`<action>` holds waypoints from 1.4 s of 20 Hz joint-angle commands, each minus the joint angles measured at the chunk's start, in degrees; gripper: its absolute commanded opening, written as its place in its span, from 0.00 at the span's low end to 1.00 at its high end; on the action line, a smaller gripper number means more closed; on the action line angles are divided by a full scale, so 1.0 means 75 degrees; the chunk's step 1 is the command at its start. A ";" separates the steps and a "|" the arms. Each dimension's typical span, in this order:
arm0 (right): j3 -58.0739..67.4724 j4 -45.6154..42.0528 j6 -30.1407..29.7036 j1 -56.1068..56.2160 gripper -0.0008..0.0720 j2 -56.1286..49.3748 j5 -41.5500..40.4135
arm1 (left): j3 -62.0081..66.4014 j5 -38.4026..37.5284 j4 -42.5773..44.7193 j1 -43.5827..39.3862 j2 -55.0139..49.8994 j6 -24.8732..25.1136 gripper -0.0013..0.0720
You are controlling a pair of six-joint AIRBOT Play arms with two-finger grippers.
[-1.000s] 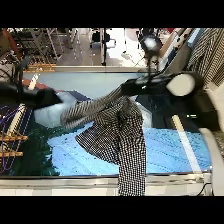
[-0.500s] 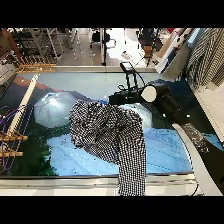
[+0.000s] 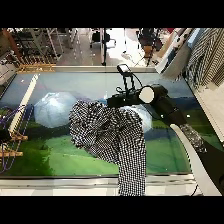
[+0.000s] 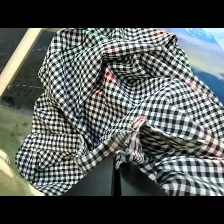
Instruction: Fold the clothes and pants, and hang the long-sleeved shirts on hangers.
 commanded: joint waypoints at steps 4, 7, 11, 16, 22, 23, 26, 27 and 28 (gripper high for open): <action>-0.0003 0.0017 0.0000 0.0166 0.05 0.0000 0.0131 | -0.0032 0.0545 0.0192 -0.0015 -0.0195 0.0009 0.10; 0.0000 0.0009 0.0000 0.0189 0.05 -0.0003 0.0128 | -0.0032 0.0542 0.0189 -0.0015 -0.0178 0.0020 0.04; 0.0000 0.0012 0.0000 0.0207 0.05 0.0000 0.0131 | 0.0044 0.0542 -0.0221 -0.0015 0.0105 0.0667 0.04; 0.0000 -0.0041 0.0006 0.0204 0.05 -0.0003 0.0096 | 0.1105 0.0146 -0.2722 -0.0015 0.0860 0.2308 0.04; 0.0117 -0.1390 -0.0006 -0.0096 0.05 0.0248 0.0055 | 0.1751 -0.3450 -0.8475 -0.0303 0.1183 0.7565 0.04; 0.0160 -0.1676 -0.0055 -0.0187 0.05 0.0376 0.0125 | 0.1751 -0.3899 -0.8425 -0.0606 0.1061 0.8005 0.04; 0.0236 -0.2057 -0.1851 -0.0326 0.05 0.0944 0.0175 | 0.1751 -0.4406 -0.7866 -0.1620 0.0469 0.8209 0.04; 0.0245 -0.2057 -0.2655 -0.0323 0.05 0.1131 0.0204 | 0.1751 -0.4409 -0.7906 -0.1961 0.0230 0.8212 0.04; 0.0245 -0.2049 -0.3281 -0.0323 0.05 0.1294 0.0259 | 0.1751 -0.4409 -0.7930 -0.2241 0.0029 0.8215 0.04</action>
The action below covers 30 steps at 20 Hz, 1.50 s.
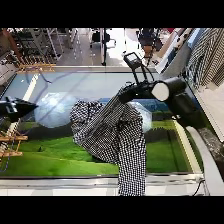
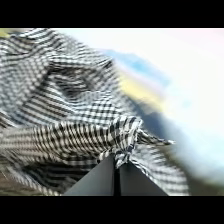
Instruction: Fold the clothes and pants, and hang the long-sleeved shirts on hangers.
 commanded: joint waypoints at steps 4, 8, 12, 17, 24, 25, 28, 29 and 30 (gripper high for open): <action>0.0038 -0.0510 -0.2285 -0.0073 0.05 0.0691 0.0175 | 0.0029 -0.0962 -0.0423 -0.1495 -0.1035 0.0694 0.04; 0.0038 -0.1137 -0.0988 -0.0073 0.05 0.0484 -0.0178 | 0.0029 -0.1381 -0.0699 -0.1332 -0.0982 0.0688 0.04; 0.0038 -0.1880 0.1244 -0.0073 0.04 0.0050 -0.0440 | 0.0029 -0.1384 -0.0708 -0.0868 -0.0970 0.0688 0.04; 0.0041 -0.2238 0.2847 -0.0073 0.04 -0.0565 -0.0705 | 0.0026 -0.1801 -0.0702 -0.0822 -0.0988 0.0560 0.04; 0.0041 -0.2276 0.3179 -0.0073 0.05 -0.0536 -0.1052 | 0.0006 -0.2113 -0.0332 -0.1154 -0.1320 -0.0329 0.04; 0.0041 -0.2273 0.3177 -0.0073 0.05 -0.0530 -0.1052 | 0.0006 -0.2180 -0.0332 -0.1177 -0.1434 -0.0353 0.04; 0.0041 -0.2034 0.3104 -0.0064 0.05 -0.0466 -0.1081 | 0.0006 -0.2092 -0.0487 -0.1297 -0.1786 -0.0373 0.04; 0.0041 -0.1684 0.2999 -0.0058 0.05 -0.0388 -0.1072 | 0.0006 -0.1891 -0.0664 -0.1378 -0.1926 -0.0533 0.04; 0.0041 -0.1297 0.2632 0.0003 0.05 -0.0256 -0.1052 | 0.0006 -0.1425 -0.0787 -0.1495 -0.2072 -0.0930 0.04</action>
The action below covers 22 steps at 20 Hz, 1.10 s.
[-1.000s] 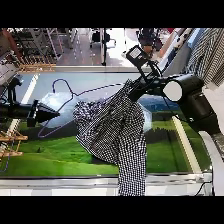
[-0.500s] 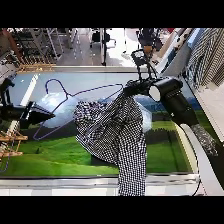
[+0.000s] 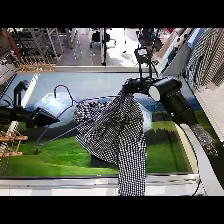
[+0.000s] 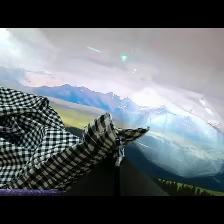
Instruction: Fold the clothes and pants, and hang the long-sleeved shirts on hangers.
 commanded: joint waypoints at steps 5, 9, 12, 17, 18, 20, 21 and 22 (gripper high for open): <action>0.0009 0.1192 -0.1547 0.1011 0.05 0.1105 0.0662 | 0.0006 0.2465 -0.0781 -0.0804 -0.0522 -0.0871 0.03; 0.0009 0.1638 -0.3054 0.1807 0.05 0.1524 0.1784 | 0.0032 0.2186 -0.1110 -0.1055 -0.0525 -0.0796 0.04; 0.0009 0.1784 -0.4491 0.2270 0.05 0.1577 0.2124 | 0.0032 0.1250 -0.1186 -0.1201 -0.0525 0.0117 0.04; 0.0009 0.1853 -0.4756 0.2664 0.05 0.1580 0.2739 | 0.0032 0.0519 -0.2844 -0.1037 -0.0545 0.1274 0.04; 0.0006 0.1862 -0.4771 0.2664 0.05 0.1580 0.2757 | 0.0032 0.0344 -0.3267 -0.1035 -0.0586 0.1632 0.04; 0.0009 0.1714 -0.4835 0.2661 0.20 0.1588 0.2760 | 0.0032 -0.0058 -0.3978 -0.1072 -0.0740 0.2092 0.04; 0.0009 0.1408 -0.4922 0.2661 0.39 0.1626 0.2766 | 0.0029 -0.0189 -0.4202 -0.1107 -0.0822 0.2194 0.04; 0.0009 0.0947 -0.5126 0.2661 0.53 0.1699 0.2774 | 0.0029 -0.0221 -0.4255 -0.1137 -0.0912 0.2200 0.04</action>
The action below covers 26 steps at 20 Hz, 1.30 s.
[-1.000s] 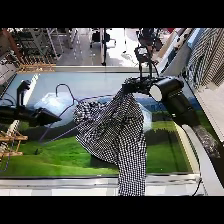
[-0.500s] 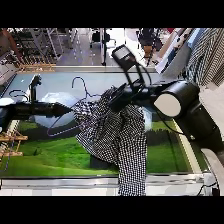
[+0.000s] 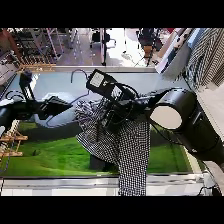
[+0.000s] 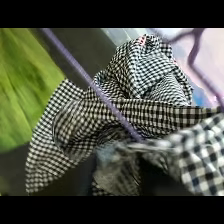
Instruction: Fold the clothes and pants, and hang the long-sleeved shirts on hangers.
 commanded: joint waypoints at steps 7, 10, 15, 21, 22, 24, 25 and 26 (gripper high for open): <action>-0.0003 -0.3220 -0.1542 -0.0801 0.76 0.1023 -0.0114 | 0.0006 -0.0493 -0.0813 -0.0096 -0.0493 0.0571 0.04; -0.0006 -0.2742 -0.2355 -0.1035 0.81 0.0458 -0.0694 | 0.0006 -0.0493 -0.0810 -0.0096 -0.0493 0.0545 0.04; -0.0003 -0.1201 -0.3401 -0.1035 0.79 -0.0801 -0.2095 | 0.0006 -0.0493 -0.0810 -0.0096 -0.0495 0.0545 0.04; -0.0003 -0.0335 -0.3389 -0.1035 0.05 -0.1148 -0.2407 | 0.0006 0.0187 -0.0822 -0.0099 -0.0493 0.0545 0.04; -0.0003 -0.0318 -0.3386 -0.1035 0.05 -0.1122 -0.2212 | 0.0006 0.0595 -0.0822 -0.0099 -0.0493 0.0545 0.15; -0.0003 -0.0356 -0.3372 -0.1037 0.04 -0.1122 -0.1539 | 0.0009 0.1877 -0.0810 -0.0038 -0.0472 0.0350 1.00; -0.0003 -0.0443 -0.3308 -0.1061 0.04 -0.1122 -0.1119 | 0.0035 0.2573 -0.0656 0.0085 -0.0434 0.0085 1.00; -0.0009 -0.0694 -0.3101 -0.1061 0.04 -0.1122 -0.0726 | 0.0140 0.2908 -0.0291 0.0251 -0.0411 0.0082 1.00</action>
